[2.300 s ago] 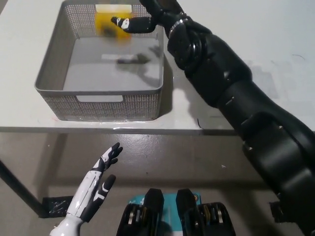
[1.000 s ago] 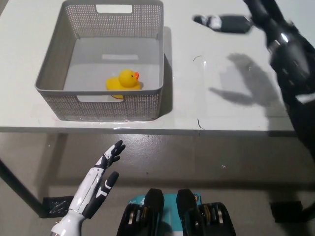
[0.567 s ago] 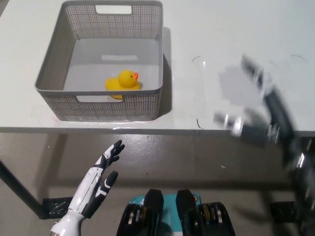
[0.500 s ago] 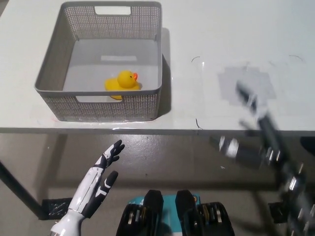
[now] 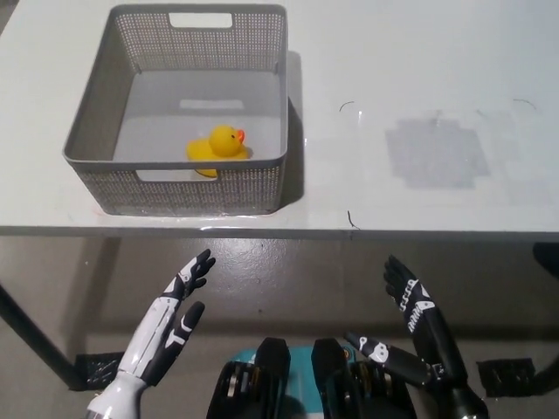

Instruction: Use the right hand to pick up a yellow duck toy and place it into a container on the left hand side

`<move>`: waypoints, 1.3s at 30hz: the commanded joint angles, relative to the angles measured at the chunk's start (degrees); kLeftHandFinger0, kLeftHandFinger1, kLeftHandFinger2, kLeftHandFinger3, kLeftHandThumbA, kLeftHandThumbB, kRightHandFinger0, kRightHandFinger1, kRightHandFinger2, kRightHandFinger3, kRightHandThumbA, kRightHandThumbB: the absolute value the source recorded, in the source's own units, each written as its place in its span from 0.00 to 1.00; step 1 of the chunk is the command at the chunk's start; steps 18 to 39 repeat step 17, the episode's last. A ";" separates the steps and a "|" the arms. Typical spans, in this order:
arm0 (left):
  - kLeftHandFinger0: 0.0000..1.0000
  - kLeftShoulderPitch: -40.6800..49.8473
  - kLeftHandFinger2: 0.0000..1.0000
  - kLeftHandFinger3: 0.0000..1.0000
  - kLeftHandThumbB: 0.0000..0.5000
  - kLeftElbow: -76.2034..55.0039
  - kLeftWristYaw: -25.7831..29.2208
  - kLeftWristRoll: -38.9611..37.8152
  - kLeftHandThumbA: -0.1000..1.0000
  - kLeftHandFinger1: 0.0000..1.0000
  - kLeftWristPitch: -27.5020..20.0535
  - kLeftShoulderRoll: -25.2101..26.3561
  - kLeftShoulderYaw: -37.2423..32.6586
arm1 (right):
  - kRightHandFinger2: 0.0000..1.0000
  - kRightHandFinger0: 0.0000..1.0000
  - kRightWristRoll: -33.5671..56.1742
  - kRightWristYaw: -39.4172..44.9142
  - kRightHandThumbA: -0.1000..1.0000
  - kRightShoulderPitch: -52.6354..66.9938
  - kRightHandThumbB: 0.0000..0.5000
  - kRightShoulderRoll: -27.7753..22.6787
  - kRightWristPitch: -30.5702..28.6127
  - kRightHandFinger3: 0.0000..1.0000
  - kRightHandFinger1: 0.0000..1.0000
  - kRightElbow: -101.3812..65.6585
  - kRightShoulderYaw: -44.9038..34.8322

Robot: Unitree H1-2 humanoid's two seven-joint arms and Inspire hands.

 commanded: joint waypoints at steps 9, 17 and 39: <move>1.00 -0.89 1.00 1.00 0.34 0.03 0.45 -1.59 1.00 1.00 -2.17 0.56 1.71 | 1.00 1.00 5.92 0.24 0.96 -2.07 0.27 0.13 -12.26 1.00 1.00 0.62 -0.77; 1.00 -1.03 1.00 1.00 0.34 -0.73 0.69 1.25 1.00 1.00 0.69 0.62 1.60 | 1.00 1.00 6.32 0.31 0.94 -2.57 0.20 -0.12 -12.50 1.00 1.00 0.89 -0.45; 1.00 -1.03 1.00 1.00 0.34 -0.73 0.69 1.25 1.00 1.00 0.69 0.62 1.60 | 1.00 1.00 6.32 0.31 0.94 -2.57 0.20 -0.12 -12.50 1.00 1.00 0.89 -0.45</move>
